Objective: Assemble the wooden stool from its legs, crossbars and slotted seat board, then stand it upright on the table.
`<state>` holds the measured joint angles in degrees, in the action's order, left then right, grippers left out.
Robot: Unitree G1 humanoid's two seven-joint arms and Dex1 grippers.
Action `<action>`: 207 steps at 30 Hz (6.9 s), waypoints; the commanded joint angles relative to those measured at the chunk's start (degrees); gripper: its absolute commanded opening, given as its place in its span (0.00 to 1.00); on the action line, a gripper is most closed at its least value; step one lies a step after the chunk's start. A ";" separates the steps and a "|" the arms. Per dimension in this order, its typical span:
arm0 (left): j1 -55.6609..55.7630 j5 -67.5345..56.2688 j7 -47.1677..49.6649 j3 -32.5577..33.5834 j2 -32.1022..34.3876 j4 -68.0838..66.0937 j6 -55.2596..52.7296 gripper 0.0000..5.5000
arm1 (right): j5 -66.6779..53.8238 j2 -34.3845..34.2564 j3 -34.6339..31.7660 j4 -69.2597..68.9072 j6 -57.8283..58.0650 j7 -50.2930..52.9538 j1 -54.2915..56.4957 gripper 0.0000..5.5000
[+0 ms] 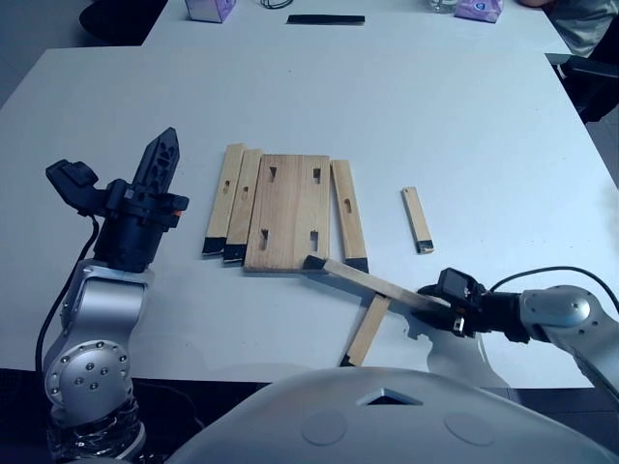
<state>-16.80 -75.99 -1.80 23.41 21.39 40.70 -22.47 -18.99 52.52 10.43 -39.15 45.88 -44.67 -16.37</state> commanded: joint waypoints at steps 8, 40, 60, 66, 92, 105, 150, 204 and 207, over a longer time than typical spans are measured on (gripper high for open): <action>-0.18 7.57 -2.58 -4.50 -6.50 -0.96 4.78 0.00 | -10.82 -1.95 2.41 22.62 9.41 -17.88 31.46 0.19; 4.87 11.85 -12.64 -11.54 -9.15 -7.67 4.28 0.00 | 3.35 -13.11 48.35 101.47 -53.19 -47.82 84.52 0.31; 4.55 5.44 -10.41 -6.72 -6.13 -7.18 0.73 0.00 | -28.53 3.11 9.44 17.57 1.81 -11.52 28.84 0.58; 5.94 3.90 -10.42 -6.31 -3.66 -8.65 -1.66 0.00 | -23.38 -5.54 10.88 5.75 8.93 7.30 20.50 0.58; 8.17 4.35 -11.10 -5.56 -3.75 -10.66 -3.77 0.00 | -0.46 -13.62 -4.54 14.57 7.48 28.75 13.81 0.58; 8.83 6.41 -12.37 -6.40 -5.59 -11.58 -3.15 0.00 | -17.87 -20.86 -19.57 10.24 38.37 24.42 23.05 0.58; 19.23 2.07 9.20 -3.60 -6.97 -14.46 -6.98 0.00 | -0.89 -10.02 -7.69 6.31 4.00 22.38 16.32 0.19; 49.94 -30.30 25.21 -14.15 -4.17 -30.51 -16.88 0.61 | -6.46 -24.32 -10.05 24.21 -23.11 1.39 40.15 0.19; 49.74 -30.37 25.58 -14.68 -2.56 -31.32 -19.01 0.61 | -6.06 -24.04 -10.36 24.40 -23.50 1.43 40.61 0.19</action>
<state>32.52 -106.85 22.88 9.23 17.23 10.12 -39.71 -25.56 28.09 0.26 -13.96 23.20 -43.09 23.52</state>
